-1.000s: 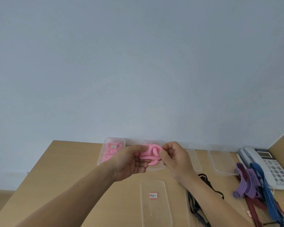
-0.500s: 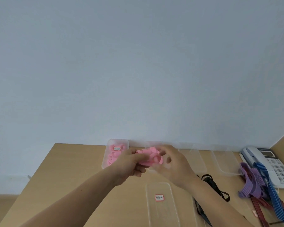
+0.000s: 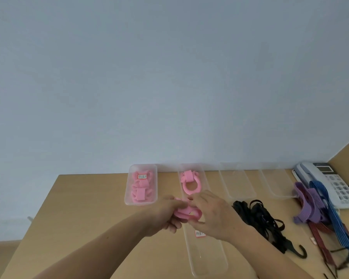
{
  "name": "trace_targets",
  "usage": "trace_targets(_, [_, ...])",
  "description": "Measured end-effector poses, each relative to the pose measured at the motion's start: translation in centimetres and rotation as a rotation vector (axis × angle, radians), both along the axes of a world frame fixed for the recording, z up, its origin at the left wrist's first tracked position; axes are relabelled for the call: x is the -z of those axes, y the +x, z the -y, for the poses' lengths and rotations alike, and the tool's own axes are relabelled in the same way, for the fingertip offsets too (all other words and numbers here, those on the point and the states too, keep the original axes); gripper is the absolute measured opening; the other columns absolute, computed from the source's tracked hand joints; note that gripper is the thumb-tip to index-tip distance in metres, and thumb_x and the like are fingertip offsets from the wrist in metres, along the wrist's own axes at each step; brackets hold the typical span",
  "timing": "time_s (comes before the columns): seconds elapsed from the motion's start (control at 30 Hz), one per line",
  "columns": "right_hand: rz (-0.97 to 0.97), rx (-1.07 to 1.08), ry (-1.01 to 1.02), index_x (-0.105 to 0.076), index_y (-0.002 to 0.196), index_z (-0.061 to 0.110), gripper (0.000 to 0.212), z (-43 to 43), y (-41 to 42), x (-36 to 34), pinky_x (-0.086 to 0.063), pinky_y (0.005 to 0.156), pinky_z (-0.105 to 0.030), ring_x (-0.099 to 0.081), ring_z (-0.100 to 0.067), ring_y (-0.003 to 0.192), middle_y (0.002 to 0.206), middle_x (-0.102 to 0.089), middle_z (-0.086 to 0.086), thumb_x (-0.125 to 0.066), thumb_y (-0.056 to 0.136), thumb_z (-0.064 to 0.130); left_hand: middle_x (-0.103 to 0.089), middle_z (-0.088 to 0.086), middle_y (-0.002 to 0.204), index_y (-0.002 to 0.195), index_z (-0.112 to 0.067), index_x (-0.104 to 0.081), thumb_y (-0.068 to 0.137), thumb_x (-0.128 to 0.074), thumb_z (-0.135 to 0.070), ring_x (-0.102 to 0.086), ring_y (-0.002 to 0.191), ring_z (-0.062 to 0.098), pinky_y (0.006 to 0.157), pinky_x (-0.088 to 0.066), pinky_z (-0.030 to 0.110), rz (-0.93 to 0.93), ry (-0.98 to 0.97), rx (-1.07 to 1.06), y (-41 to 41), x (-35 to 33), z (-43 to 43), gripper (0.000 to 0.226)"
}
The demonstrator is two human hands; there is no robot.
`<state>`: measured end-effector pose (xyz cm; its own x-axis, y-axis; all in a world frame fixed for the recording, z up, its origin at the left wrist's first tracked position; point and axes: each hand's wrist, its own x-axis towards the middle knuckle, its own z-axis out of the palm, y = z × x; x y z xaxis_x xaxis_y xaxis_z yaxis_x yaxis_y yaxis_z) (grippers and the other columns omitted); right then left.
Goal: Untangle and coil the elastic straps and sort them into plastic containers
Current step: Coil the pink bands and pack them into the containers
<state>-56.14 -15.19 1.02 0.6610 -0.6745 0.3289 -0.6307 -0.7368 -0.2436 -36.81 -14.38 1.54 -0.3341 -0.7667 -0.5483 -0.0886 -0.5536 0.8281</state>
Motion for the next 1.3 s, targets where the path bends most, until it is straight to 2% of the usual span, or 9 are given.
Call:
trace_targets(0.1, [0.004,0.028,0.028,-0.06,0.076,0.01,0.017,1.2,-0.7,1.0,-0.054,0.062,-0.035,-0.061,-0.021,0.075,0.078,-0.063,0.001,-0.067,0.07,0.024,-0.065,0.012,0.074,0.089,-0.007,-0.066,0.097,-0.05,-0.027,-0.054,0.054,0.02,0.051,-0.043,0.028,0.015,0.048,0.019,-1.1,0.9,1.4,0.027])
trace_targets(0.23, [0.008,0.091,0.072,-0.061,0.074,0.009,0.018,4.4,-2.5,1.9,-0.052,0.059,-0.033,-0.059,-0.02,0.074,0.074,-0.061,0.001,-0.069,0.068,0.023,-0.069,0.012,0.079,0.093,-0.007,-0.065,0.1,-0.04,-0.037,-0.057,0.056,0.02,0.052,-0.044,0.028,0.085,0.034,-0.073,-2.0,2.2,4.4,0.04])
trace_targets(0.37, [0.006,0.087,0.035,-0.059,0.075,0.015,0.029,8.9,-4.5,2.8,-0.049,0.058,-0.026,-0.059,-0.019,0.074,0.069,-0.06,0.005,-0.082,0.058,0.019,-0.059,0.006,0.126,0.128,-0.018,-0.053,0.098,-0.044,-0.028,-0.057,0.1,0.018,0.079,-0.042,0.03,0.714,-0.356,-0.085,-2.5,4.5,7.9,0.033])
trace_targets(0.47, [0.0,0.016,0.003,-0.059,0.086,0.016,0.036,12.1,-5.0,4.2,-0.037,0.061,-0.021,-0.05,-0.016,0.075,0.068,-0.06,0.005,-0.078,0.056,0.018,-0.03,-0.002,0.157,0.151,-0.023,-0.03,0.096,-0.043,-0.021,-0.026,0.143,0.018,0.11,-0.028,0.032,0.997,-0.61,0.136,-2.7,6.1,10.1,0.057])
trace_targets(0.63, [-0.137,-0.083,0.116,-0.068,0.08,0.01,0.024,15.1,-4.1,7.1,-0.055,0.063,-0.035,-0.062,-0.025,0.079,0.077,-0.068,0.0,-0.074,0.058,0.018,0.005,-0.008,0.165,0.157,-0.022,-0.008,0.095,-0.035,-0.009,0.013,0.151,0.013,0.121,-0.004,0.03,1.179,-0.718,0.451,-3.1,8.1,12.9,0.069])
trace_targets(0.8, [-0.204,-0.126,0.154,-0.073,0.085,0.016,0.029,16.1,-3.6,8.5,-0.056,0.066,-0.036,-0.065,-0.026,0.084,0.079,-0.07,0.002,-0.078,0.057,0.021,0.001,-0.005,0.166,0.157,-0.022,-0.01,0.095,-0.038,-0.01,0.009,0.152,0.017,0.123,-0.006,0.034,1.234,-0.741,0.564,-3.8,9.9,13.4,0.069])
trace_targets(0.93, [-0.339,-0.147,0.172,-0.068,0.11,0.019,0.032,17.1,-3.8,9.5,-0.042,0.094,-0.033,-0.052,-0.026,0.116,0.114,-0.066,0.0,-0.056,0.084,0.034,-0.003,-0.005,0.166,0.157,-0.022,-0.012,0.095,-0.037,-0.01,0.004,0.152,0.017,0.123,-0.007,0.033,1.202,-0.762,0.531,-4.1,10.9,13.0,0.068])
trace_targets(1.1, [-0.203,-0.139,0.19,-0.063,0.065,0.013,0.021,16.7,-3.6,9.3,-0.049,0.058,-0.028,-0.061,-0.025,0.074,0.069,-0.065,-0.001,-0.081,0.06,0.024,0.0,-0.007,0.165,0.158,-0.024,-0.009,0.095,-0.037,-0.009,0.004,0.152,0.014,0.123,-0.01,0.033,1.125,-0.746,0.471,-4.0,11.2,12.7,0.07])
trace_targets(1.3, [-0.127,-0.014,0.231,-0.056,0.061,0.014,0.021,16.4,-2.9,10.4,-0.041,0.057,-0.026,-0.057,-0.023,0.068,0.059,-0.059,0.001,-0.075,0.058,0.022,-0.003,-0.007,0.165,0.157,-0.024,-0.013,0.097,-0.037,-0.009,0.0,0.152,0.012,0.122,-0.012,0.03,1.052,-0.761,0.406,-4.0,11.5,12.4,0.067])
